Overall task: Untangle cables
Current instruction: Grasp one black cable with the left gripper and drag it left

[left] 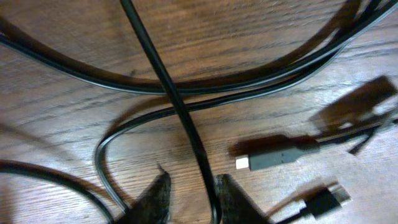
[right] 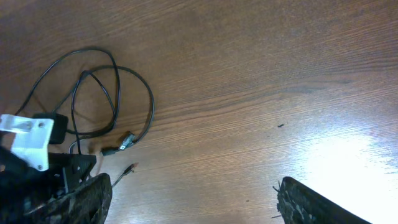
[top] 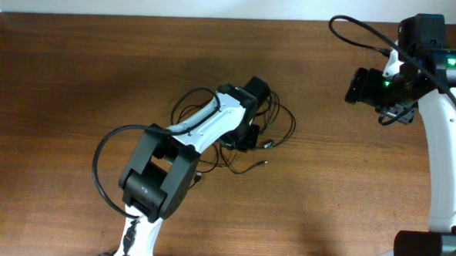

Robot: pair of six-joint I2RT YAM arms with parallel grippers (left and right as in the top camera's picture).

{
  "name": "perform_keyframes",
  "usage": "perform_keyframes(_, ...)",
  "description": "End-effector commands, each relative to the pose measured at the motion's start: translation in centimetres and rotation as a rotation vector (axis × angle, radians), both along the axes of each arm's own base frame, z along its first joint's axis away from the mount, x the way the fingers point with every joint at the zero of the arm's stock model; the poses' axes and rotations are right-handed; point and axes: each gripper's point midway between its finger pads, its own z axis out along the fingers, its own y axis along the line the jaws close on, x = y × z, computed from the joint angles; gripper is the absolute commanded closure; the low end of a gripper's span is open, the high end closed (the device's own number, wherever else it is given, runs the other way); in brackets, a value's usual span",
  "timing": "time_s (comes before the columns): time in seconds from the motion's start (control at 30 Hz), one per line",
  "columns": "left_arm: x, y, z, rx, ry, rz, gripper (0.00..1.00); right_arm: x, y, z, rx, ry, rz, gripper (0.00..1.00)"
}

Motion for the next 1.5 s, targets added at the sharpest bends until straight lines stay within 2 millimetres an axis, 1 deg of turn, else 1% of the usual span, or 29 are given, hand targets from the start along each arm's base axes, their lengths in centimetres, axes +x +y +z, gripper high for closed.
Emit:
perform_keyframes(0.0,-0.2,0.3,-0.9,0.025,0.011,0.021,1.0,0.0,-0.1,-0.4,-0.008,0.008,-0.001,0.14)
perform_keyframes(0.03,0.0,0.4,-0.7,0.023,0.009,0.024,1.0,0.1,-0.1,-0.4,-0.008,0.007,-0.001,0.14)
perform_keyframes(0.07,0.3,0.2,0.2,0.018,0.001,0.023,1.0,0.1,-0.1,-0.4,-0.008,0.007,-0.001,0.14)
perform_keyframes(0.1,0.7,-0.2,1.7,0.006,-0.016,0.023,1.0,0.1,-0.1,-0.4,-0.008,0.005,0.0,0.14)
perform_keyframes(0.13,1.4,-0.6,3.8,-0.017,-0.048,0.019,1.0,0.2,-0.1,-0.3,-0.009,0.001,0.003,0.14)
perform_keyframes(0.2,3.0,-2.5,11.9,-0.137,-0.17,-0.038,1.0,0.3,-0.1,-0.3,-0.01,-0.006,0.003,0.14)
perform_keyframes(0.23,3.7,-3.3,18.0,-0.221,-0.285,-0.084,1.0,0.4,-0.1,-0.3,-0.012,-0.008,0.01,0.14)
perform_keyframes(0.27,3.9,-3.4,22.4,-0.271,-0.377,-0.104,1.0,0.4,-0.1,-0.3,-0.014,-0.01,0.017,0.14)
perform_keyframes(0.3,3.9,-3.4,25.9,-0.315,-0.457,-0.116,1.0,0.4,-0.1,-0.3,-0.014,-0.01,0.017,0.14)
perform_keyframes(0.33,3.6,-3.1,30.3,-0.365,-0.559,-0.125,1.0,0.4,-0.1,-0.3,-0.014,-0.01,0.017,0.14)
perform_keyframes(0.37,3.0,-2.5,35.4,-0.427,-0.68,-0.128,1.0,0.4,-0.1,-0.3,-0.014,-0.01,0.017,0.14)
perform_keyframes(0.4,2.3,-1.7,39.1,-0.471,-0.771,-0.122,1.0,0.4,-0.1,-0.3,-0.014,-0.01,0.017,0.14)
perform_keyframes(0.43,1.7,-1.0,41.8,-0.502,-0.843,-0.113,1.0,0.5,-0.1,-0.2,-0.014,-0.011,0.017,0.14)
perform_keyframes(0.5,0.7,0.1,45.9,-0.56,-0.957,-0.104,1.0,0.5,-0.1,-0.2,-0.014,-0.014,0.017,0.14)
perform_keyframes(0.53,0.2,0.7,48.3,-0.591,-1.032,-0.096,1.0,0.5,-0.1,-0.2,-0.014,-0.014,0.017,0.14)
perform_keyframes(0.57,-0.1,1.2,50.0,-0.611,-1.093,-0.085,1.0,0.5,-0.1,-0.2,-0.015,-0.014,0.017,0.14)
perform_keyframes(0.63,-0.4,1.4,51.8,-0.642,-1.15,-0.083,1.0,0.5,-0.1,-0.2,-0.015,-0.013,0.017,0.14)
perform_keyframes(0.7,-0.6,1.5,53.1,-0.665,-1.19,-0.081,1.0,0.5,-0.1,-0.2,-0.014,-0.013,0.017,0.14)
perform_keyframes(0.87,-0.6,1.5,53.6,-0.675,-1.208,-0.081,1.0,0.5,-0.1,-0.2,-0.015,-0.014,0.017,0.14)
perform_keyframes(0.97,-0.7,1.5,54.3,-0.704,-1.222,-0.062,1.0,0.5,-0.1,-0.2,-0.015,-0.014,0.017,0.14)
perform_keyframes(1.1,-1.4,2.1,55.1,-0.712,-1.243,-0.06,1.0,0.4,-0.1,-0.6,-0.014,-0.005,0.017,0.14)
perform_keyframes(1.13,-1.6,2.7,55.5,-0.699,-1.261,-0.042,1.0,0.4,-0.1,-0.8,-0.014,-0.001,0.017,0.14)
perform_keyframes(1.17,-1.6,3.4,55.8,-0.672,-1.286,-0.022,1.0,0.3,-0.1,-1.1,-0.014,0.007,0.017,0.14)
perform_keyframes(1.23,-1.8,5.6,56.4,-0.601,-1.337,0.009,1.0,0.2,-0.1,-1.7,-0.013,0.021,0.018,0.14)
perform_keyframes(1.3,-1.6,9.0,56.1,-0.518,-1.35,0.088,1.0,0.3,0.0,-1.9,-0.006,0.018,0.02,0.14)
perform_keyframes(1.37,-1.3,14.0,54.1,-0.375,-1.306,0.207,1.0,0.4,0.3,-1.8,0.008,0.012,0.027,0.14)
perform_keyframes(1.4,-1.2,16.9,52.4,-0.318,-1.25,0.31,1.0,0.5,0.3,-1.8,0.011,0.008,0.029,0.14)
perform_keyframes(1.43,-1.1,18.5,51.6,-0.284,-1.222,0.366,1.0,0.5,0.4,-1.8,0.011,0.007,0.03,0.14)
perform_keyframes(1.47,-1.2,21.8,50.0,-0.215,-1.176,0.467,1.0,0.5,0.4,-1.8,0.011,0.008,0.029,0.14)
